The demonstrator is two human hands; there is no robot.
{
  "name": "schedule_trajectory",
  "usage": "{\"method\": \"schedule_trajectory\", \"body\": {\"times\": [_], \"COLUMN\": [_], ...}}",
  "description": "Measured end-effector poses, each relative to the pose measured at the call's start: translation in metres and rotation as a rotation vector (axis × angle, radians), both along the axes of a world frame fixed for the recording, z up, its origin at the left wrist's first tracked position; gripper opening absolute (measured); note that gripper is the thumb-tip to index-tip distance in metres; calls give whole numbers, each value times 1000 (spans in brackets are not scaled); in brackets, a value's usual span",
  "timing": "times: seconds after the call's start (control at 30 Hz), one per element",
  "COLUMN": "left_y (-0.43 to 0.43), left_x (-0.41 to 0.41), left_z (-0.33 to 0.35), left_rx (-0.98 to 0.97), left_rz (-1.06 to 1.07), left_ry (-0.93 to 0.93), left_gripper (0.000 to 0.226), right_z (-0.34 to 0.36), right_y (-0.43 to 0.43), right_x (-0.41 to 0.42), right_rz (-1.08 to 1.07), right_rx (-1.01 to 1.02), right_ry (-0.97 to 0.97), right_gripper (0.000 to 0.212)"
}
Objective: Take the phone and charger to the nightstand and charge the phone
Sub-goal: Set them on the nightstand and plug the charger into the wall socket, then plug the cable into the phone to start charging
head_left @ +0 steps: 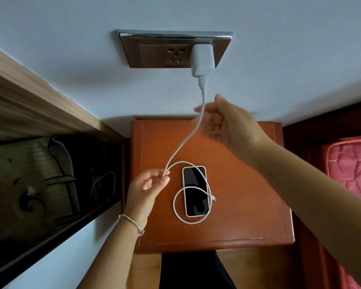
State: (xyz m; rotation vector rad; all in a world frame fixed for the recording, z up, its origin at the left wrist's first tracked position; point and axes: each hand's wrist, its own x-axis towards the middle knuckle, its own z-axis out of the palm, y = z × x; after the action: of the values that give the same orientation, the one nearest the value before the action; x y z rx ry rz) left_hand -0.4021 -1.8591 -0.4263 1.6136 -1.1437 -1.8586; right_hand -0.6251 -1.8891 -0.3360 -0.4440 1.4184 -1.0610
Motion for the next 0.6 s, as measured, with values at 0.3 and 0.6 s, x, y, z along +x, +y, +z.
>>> {"method": "schedule_trajectory", "body": {"times": [0.3, 0.6], "left_y": [11, 26], "left_x": [12, 18], "left_z": [-34, -74], "left_rx": [18, 141], "left_rz": [-27, 146], "left_ry": [-212, -278], "left_gripper": [4, 25], "right_z": [-122, -180], "right_y": [122, 159], "right_x": [-14, -15], "right_rz": [87, 374], "right_rx": [444, 565], "right_ry": [281, 637], "right_gripper": [16, 22]}}
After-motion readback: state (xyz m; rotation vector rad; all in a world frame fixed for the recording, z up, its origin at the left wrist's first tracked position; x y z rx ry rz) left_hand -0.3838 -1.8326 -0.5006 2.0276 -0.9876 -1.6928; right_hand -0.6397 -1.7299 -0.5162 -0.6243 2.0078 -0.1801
